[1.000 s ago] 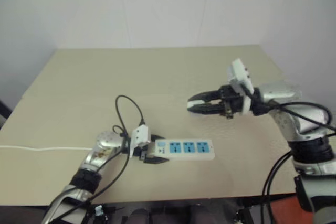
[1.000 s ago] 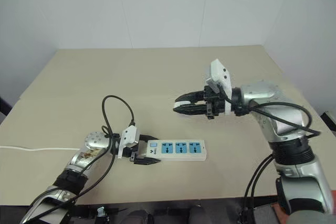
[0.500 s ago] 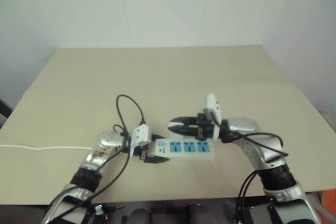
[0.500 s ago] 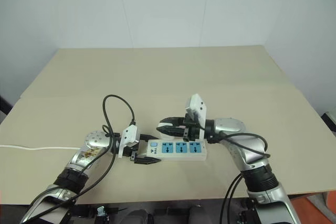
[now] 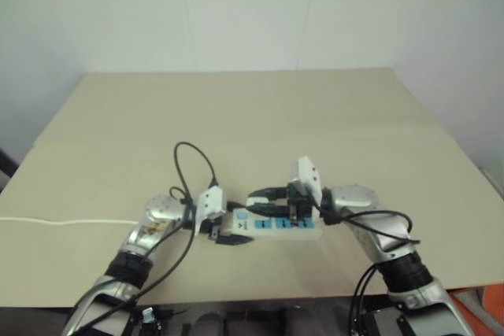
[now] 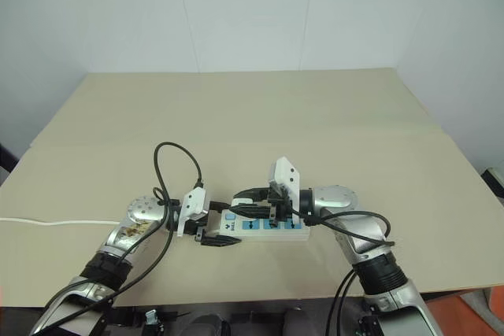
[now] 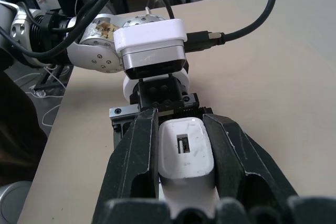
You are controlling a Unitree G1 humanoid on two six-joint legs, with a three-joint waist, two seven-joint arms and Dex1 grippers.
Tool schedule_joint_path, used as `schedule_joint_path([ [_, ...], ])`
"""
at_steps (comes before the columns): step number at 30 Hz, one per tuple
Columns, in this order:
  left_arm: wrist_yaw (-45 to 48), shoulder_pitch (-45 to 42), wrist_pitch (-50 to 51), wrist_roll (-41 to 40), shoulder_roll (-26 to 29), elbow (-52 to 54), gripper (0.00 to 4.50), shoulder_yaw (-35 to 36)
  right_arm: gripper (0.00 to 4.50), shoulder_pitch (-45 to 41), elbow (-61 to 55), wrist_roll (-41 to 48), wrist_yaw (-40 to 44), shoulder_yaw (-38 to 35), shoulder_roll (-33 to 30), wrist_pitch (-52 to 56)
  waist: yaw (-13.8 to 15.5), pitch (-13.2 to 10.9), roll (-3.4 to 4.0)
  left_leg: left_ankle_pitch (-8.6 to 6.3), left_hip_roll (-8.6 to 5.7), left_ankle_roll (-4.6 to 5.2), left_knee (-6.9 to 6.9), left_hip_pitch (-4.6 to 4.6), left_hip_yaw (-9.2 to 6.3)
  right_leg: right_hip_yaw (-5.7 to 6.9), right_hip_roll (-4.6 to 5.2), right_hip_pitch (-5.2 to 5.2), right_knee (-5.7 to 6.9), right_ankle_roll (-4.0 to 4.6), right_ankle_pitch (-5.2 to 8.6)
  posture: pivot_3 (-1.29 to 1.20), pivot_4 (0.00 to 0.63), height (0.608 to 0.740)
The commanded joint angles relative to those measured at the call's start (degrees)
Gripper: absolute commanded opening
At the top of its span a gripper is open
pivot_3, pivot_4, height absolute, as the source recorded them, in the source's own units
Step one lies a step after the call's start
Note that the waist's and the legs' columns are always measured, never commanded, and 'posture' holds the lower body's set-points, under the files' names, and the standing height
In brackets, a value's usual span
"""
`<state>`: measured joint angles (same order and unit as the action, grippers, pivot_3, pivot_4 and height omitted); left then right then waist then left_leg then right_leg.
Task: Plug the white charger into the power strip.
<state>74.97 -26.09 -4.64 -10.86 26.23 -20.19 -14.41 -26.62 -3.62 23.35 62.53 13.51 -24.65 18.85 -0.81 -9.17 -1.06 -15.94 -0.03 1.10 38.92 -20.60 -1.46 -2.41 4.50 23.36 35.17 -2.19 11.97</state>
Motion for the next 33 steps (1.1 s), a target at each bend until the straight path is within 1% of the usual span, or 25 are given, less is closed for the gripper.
schedule_joint_path([
  [1,0.10,0.75,0.99,1.54,1.37,-0.15,3.30,-0.65,1.20,-0.92,1.79,-0.92,0.21,-0.70,0.39,-1.87,-0.01,0.00,0.00,0.00,0.00,0.00,0.00,0.02,0.00,0.00,0.00,-0.02,0.00,0.00,0.00,0.00,0.150,0.740],
  [11,0.28,0.81,1.44,1.48,1.37,0.29,3.30,-0.87,1.20,-1.22,2.94,-0.85,0.26,-1.46,0.41,-2.05,-0.03,0.00,0.00,0.00,0.02,0.00,-0.01,0.05,0.00,0.00,-0.02,-0.04,-0.01,0.00,0.00,0.00,0.150,0.740],
  [25,0.12,0.73,1.39,1.55,1.66,0.17,3.30,-0.76,1.20,2.37,-1.42,0.39,1.00,-0.52,-1.01,1.20,-0.01,0.00,0.00,0.00,0.02,0.00,-0.04,0.01,-0.02,0.01,-0.02,-0.02,-0.08,-0.01,0.01,0.00,0.150,0.740],
  [33,-0.08,0.72,1.33,1.58,1.71,0.13,3.30,-0.59,1.20,2.85,3.31,-1.11,1.08,0.07,-0.16,-0.47,-0.01,0.00,0.00,0.00,0.02,0.00,-0.05,0.00,-0.02,0.01,-0.03,-0.02,-0.09,-0.01,0.01,0.00,0.150,0.740],
])
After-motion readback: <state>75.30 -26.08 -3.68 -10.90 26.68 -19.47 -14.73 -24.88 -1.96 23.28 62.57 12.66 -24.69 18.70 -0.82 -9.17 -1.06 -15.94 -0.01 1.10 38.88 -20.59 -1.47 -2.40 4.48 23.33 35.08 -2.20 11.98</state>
